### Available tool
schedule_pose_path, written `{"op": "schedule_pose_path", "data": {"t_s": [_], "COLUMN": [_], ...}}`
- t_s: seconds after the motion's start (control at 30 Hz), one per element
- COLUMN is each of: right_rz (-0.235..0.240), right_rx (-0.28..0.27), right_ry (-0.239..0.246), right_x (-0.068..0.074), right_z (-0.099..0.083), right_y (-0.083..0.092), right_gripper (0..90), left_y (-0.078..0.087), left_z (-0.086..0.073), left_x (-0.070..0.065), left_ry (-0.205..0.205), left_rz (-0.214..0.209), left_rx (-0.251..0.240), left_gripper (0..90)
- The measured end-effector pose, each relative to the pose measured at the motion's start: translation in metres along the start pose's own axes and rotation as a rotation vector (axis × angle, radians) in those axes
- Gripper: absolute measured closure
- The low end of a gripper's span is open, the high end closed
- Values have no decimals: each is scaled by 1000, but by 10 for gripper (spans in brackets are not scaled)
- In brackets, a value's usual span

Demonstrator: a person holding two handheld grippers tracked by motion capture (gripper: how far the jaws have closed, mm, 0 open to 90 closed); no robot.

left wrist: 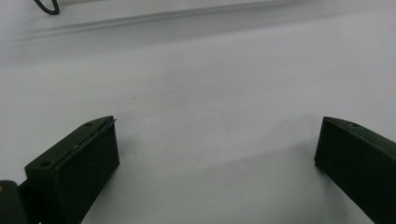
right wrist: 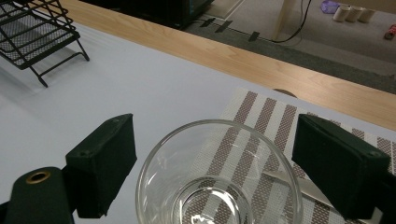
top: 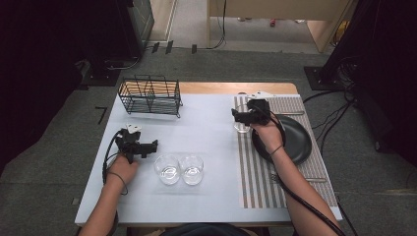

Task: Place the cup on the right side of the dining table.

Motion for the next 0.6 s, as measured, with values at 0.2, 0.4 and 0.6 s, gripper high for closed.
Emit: {"op": "schedule_pose_path", "data": {"t_s": [0.2, 0.4, 0.6], "right_rz": [1, 6, 7], "right_rx": [-12, -16, -14], "right_ry": [8, 10, 17], "right_x": [2, 4, 7], "right_z": [4, 6, 9], "right_y": [4, 8, 12], "right_gripper": [139, 139, 139], "left_y": [0, 0, 0], "left_z": [0, 0, 0], "left_x": [0, 0, 0], "left_ry": [0, 0, 0], "left_rz": [0, 0, 0], "left_rx": [0, 0, 0], "left_gripper": [0, 0, 0]}}
Point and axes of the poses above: each handheld gripper's, and its own axes: y roughly backward along the jaws, z roughly out of its top, x roughly to its left, the point moved 4 cm from there along -y, roughly forward along the jaws, and after that the axes turned 9 degrees about -z, right-handed, at the moved point
